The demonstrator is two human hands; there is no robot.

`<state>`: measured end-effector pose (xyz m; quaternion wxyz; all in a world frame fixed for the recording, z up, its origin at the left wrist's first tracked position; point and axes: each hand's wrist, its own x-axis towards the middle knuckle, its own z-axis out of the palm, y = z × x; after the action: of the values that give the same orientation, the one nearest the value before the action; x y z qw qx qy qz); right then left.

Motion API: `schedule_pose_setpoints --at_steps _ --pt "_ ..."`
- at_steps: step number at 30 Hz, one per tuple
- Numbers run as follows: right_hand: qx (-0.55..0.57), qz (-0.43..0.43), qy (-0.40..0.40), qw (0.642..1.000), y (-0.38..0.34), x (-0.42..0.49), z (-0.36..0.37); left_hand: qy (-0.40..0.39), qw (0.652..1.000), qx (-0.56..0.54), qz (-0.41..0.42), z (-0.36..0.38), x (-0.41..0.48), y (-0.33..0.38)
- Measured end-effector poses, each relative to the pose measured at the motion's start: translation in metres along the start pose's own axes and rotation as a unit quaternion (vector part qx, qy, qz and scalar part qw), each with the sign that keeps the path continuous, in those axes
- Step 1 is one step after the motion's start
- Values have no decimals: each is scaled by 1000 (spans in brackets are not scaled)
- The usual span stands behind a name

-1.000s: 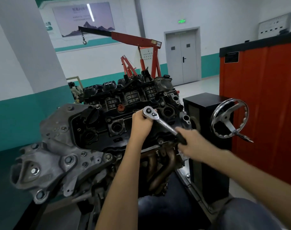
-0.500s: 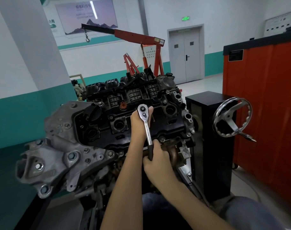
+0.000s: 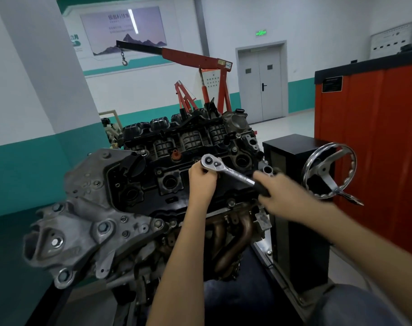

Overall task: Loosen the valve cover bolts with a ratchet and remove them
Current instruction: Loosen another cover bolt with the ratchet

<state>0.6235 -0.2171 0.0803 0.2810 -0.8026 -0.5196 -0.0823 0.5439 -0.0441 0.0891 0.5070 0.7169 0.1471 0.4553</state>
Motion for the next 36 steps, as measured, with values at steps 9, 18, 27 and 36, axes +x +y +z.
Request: schedule_pose_setpoints --at_steps 9,18,27,36 --pt "339 131 87 928 -94 -23 101 27 999 15 -39 3 7 2" --pt "-58 -47 -70 995 14 23 -43 -38 998 59 -9 -2 4 8" --pt "306 115 107 939 -56 -29 89 -25 999 34 5 5 1 2" --pt "193 44 -2 980 -19 -19 30 -55 997 61 -1 -1 8 6"
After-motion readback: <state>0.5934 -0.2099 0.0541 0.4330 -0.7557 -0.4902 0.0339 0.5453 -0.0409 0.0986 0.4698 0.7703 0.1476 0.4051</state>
